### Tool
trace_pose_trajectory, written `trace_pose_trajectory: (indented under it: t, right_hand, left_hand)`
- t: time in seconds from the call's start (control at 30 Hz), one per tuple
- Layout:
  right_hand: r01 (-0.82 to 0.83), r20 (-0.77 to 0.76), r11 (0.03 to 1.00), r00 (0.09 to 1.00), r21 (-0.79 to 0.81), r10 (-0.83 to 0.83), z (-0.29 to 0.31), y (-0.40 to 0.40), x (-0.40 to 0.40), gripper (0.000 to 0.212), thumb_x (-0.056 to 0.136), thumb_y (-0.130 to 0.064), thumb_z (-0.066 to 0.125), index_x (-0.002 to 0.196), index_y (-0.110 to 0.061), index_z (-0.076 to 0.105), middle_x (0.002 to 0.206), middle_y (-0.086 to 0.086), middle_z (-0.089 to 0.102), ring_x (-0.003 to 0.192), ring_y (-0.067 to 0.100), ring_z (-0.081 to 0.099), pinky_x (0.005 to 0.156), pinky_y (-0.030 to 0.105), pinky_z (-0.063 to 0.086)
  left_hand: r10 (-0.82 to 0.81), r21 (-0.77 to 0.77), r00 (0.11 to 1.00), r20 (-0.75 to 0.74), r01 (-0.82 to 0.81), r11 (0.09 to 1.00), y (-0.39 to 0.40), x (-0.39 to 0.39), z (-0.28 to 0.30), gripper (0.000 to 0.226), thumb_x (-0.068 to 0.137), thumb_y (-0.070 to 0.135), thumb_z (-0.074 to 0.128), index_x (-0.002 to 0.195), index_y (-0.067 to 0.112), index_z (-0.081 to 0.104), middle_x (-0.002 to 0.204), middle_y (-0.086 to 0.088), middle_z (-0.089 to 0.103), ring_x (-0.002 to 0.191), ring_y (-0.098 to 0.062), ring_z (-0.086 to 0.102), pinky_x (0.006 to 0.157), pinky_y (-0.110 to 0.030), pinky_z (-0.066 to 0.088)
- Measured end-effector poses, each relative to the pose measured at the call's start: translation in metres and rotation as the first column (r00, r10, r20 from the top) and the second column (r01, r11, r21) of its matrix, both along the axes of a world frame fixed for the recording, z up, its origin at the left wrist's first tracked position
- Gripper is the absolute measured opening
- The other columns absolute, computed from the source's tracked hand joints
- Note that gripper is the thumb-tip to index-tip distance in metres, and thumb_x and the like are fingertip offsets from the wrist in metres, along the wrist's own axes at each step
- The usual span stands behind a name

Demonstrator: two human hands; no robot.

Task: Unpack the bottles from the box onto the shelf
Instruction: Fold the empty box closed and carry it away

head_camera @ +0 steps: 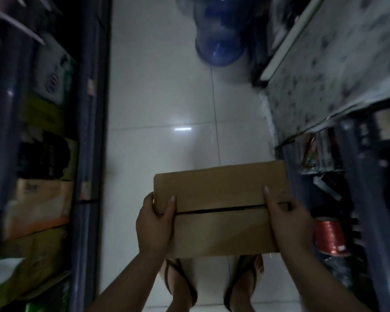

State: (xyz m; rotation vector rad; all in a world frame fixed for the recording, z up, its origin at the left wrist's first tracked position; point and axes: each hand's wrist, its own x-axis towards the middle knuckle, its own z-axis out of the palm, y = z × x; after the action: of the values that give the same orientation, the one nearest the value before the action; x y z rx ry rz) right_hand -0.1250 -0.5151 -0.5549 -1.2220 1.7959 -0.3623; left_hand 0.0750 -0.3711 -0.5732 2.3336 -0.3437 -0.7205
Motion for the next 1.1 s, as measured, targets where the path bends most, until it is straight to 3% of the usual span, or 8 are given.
trace_pose_trajectory:
  t: [0.1, 0.23, 0.3, 0.37, 0.53, 0.63, 0.83, 1.1]
  right_hand:
    - [-0.045, 0.048, 0.998, 0.998, -0.049, 0.047, 0.092, -0.016, 0.013, 0.045, 0.076, -0.06, 0.063, 0.098, -0.022, 0.065, 0.087, -0.005, 0.064, 0.079, 0.014, 0.06, 0.06, 0.025, 0.042]
    - [-0.088, 0.045, 0.986, 0.994, -0.139, 0.095, 0.207, -0.02, 0.031, 0.052, 0.08, -0.064, 0.053, 0.11, -0.022, 0.058, 0.106, 0.004, 0.065, 0.091, 0.023, 0.06, 0.072, 0.03, 0.043]
    - [-0.104, 0.033, 0.978, 0.993, -0.18, 0.112, 0.253, -0.016, 0.042, 0.077, 0.074, -0.075, 0.046, 0.127, -0.019, 0.054, 0.118, 0.006, 0.064, 0.105, 0.029, 0.06, 0.082, 0.034, 0.047]
    - [-0.11, 0.024, 0.971, 0.993, -0.212, 0.117, 0.294, -0.009, 0.051, 0.092, 0.067, -0.085, 0.038, 0.131, -0.02, 0.052, 0.12, 0.007, 0.065, 0.109, 0.031, 0.06, 0.09, 0.039, 0.049]
    - [-0.069, 0.072, 0.963, 0.993, -0.261, 0.091, 0.393, 0.009, 0.077, 0.06, 0.08, -0.064, 0.055, 0.102, -0.01, 0.069, 0.099, 0.013, 0.067, 0.092, 0.032, 0.061, 0.076, 0.035, 0.047]
    - [-0.061, 0.104, 0.965, 0.99, -0.256, 0.09, 0.439, 0.016, 0.097, 0.052, 0.081, -0.06, 0.059, 0.094, -0.01, 0.069, 0.084, 0.007, 0.064, 0.08, 0.027, 0.057, 0.071, 0.032, 0.042]
    - [-0.083, 0.124, 0.951, 0.984, -0.298, 0.125, 0.476, 0.019, 0.133, 0.051, 0.079, -0.061, 0.06, 0.071, -0.012, 0.066, 0.071, 0.006, 0.066, 0.067, 0.023, 0.061, 0.065, 0.033, 0.05]
    - [-0.086, 0.1, 0.944, 0.987, -0.317, 0.124, 0.485, 0.01, 0.16, 0.046, 0.082, -0.058, 0.058, 0.073, -0.014, 0.066, 0.07, 0.004, 0.066, 0.068, 0.023, 0.062, 0.06, 0.031, 0.046]
  left_hand:
    - [-0.039, -0.062, 0.999, 0.009, 0.04, 0.997, -0.011, 0.021, 0.087, 0.052, 0.085, 0.056, 0.056, 0.123, 0.021, 0.052, 0.099, 0.006, 0.061, 0.093, -0.019, 0.062, 0.078, -0.032, 0.047]
    - [-0.082, -0.124, 0.994, 0.077, 0.091, 0.988, -0.018, 0.046, 0.207, 0.065, 0.08, 0.065, 0.053, 0.132, 0.028, 0.044, 0.112, 0.001, 0.064, 0.1, -0.021, 0.062, 0.081, -0.036, 0.051]
    - [-0.083, -0.118, 0.989, 0.122, 0.098, 0.988, -0.018, 0.057, 0.261, 0.06, 0.085, 0.054, 0.056, 0.137, 0.029, 0.04, 0.114, -0.004, 0.064, 0.102, -0.027, 0.062, 0.075, -0.031, 0.045]
    - [-0.096, -0.125, 0.981, 0.17, 0.118, 0.985, -0.014, 0.067, 0.309, 0.06, 0.087, 0.049, 0.058, 0.14, 0.028, 0.039, 0.116, -0.006, 0.066, 0.103, -0.029, 0.062, 0.072, -0.029, 0.043]
    - [-0.072, -0.205, 0.976, 0.204, 0.115, 0.972, -0.001, 0.102, 0.403, 0.061, 0.083, 0.053, 0.061, 0.137, 0.027, 0.048, 0.113, -0.009, 0.069, 0.106, -0.03, 0.063, 0.078, -0.03, 0.048]
    - [-0.083, -0.196, 0.974, 0.213, 0.125, 0.973, 0.005, 0.124, 0.44, 0.064, 0.083, 0.059, 0.056, 0.137, 0.024, 0.048, 0.118, -0.007, 0.068, 0.111, -0.031, 0.061, 0.086, -0.033, 0.049]
    - [-0.063, -0.26, 0.974, 0.217, 0.12, 0.958, 0.017, 0.159, 0.476, 0.064, 0.083, 0.058, 0.055, 0.135, 0.021, 0.051, 0.121, -0.011, 0.067, 0.113, -0.031, 0.06, 0.089, -0.034, 0.047]
    - [-0.069, -0.265, 0.972, 0.223, 0.129, 0.956, 0.003, 0.183, 0.485, 0.063, 0.086, 0.054, 0.056, 0.139, 0.021, 0.047, 0.121, -0.013, 0.066, 0.113, -0.032, 0.059, 0.087, -0.033, 0.045]
